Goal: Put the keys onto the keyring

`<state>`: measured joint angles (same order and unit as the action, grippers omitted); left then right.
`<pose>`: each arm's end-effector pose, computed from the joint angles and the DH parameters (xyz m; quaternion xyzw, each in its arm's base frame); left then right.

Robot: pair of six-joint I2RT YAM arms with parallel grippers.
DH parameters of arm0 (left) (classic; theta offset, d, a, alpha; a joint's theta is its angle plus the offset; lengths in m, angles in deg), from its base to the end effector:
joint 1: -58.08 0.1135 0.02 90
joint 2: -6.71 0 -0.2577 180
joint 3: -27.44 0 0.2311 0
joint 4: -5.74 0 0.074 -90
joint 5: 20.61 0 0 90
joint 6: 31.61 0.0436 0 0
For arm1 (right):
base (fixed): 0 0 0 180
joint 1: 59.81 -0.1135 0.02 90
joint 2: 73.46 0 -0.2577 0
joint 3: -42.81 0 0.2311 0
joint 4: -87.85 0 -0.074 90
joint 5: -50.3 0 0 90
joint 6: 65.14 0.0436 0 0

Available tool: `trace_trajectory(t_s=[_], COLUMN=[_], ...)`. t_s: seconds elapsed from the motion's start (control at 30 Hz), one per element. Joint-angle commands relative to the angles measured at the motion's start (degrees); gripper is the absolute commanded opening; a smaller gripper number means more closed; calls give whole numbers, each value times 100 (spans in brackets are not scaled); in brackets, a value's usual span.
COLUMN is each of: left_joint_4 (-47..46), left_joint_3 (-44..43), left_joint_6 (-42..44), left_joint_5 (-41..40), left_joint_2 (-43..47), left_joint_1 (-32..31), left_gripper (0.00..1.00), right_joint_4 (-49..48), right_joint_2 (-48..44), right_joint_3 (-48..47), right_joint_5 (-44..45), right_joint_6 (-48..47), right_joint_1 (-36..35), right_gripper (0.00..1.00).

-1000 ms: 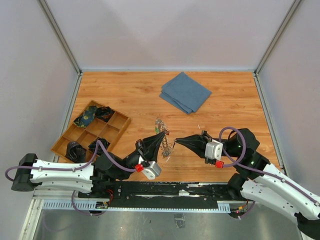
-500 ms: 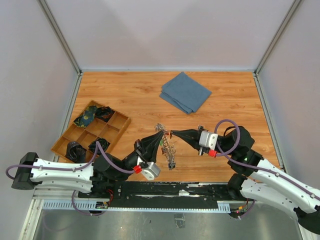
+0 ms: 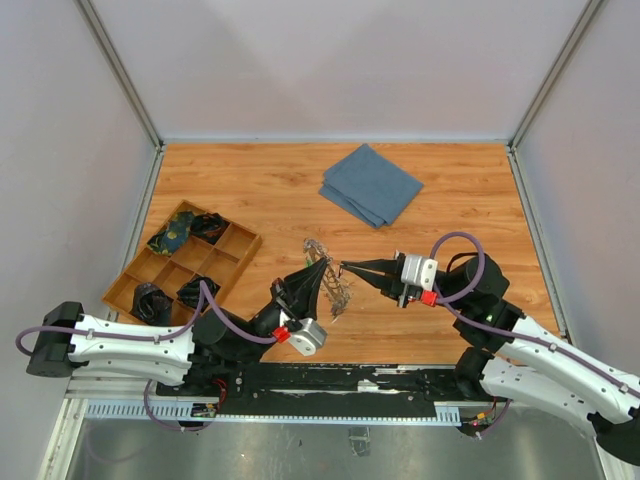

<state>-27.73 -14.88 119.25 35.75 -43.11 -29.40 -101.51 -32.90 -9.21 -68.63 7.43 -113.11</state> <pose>0.0321 -0.1808 0.3285 0.4213 0.3745 -0.0376 0.8251 0.0760 0.1373 0.3668 -0.4859 0.3293 0.3804 0.7147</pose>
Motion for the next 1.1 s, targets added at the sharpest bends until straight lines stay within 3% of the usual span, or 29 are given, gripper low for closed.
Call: trace_trajectory(t_s=[0.0, 1.07], left_joint_4=[-631, -598], left_joint_3=[-172, -161], left_joint_6=[-6, -107], left_joint_5=[-38, 55], left_joint_2=[33, 7], left_joint_1=[-76, -72], left_gripper=[1, 1], right_joint_4=[-306, -639], right_joint_2=[34, 347], right_joint_3=[-203, -212], right_joint_5=[20, 379], right_joint_6=[299, 599], right_joint_1=[-111, -152], right_gripper=[1, 1])
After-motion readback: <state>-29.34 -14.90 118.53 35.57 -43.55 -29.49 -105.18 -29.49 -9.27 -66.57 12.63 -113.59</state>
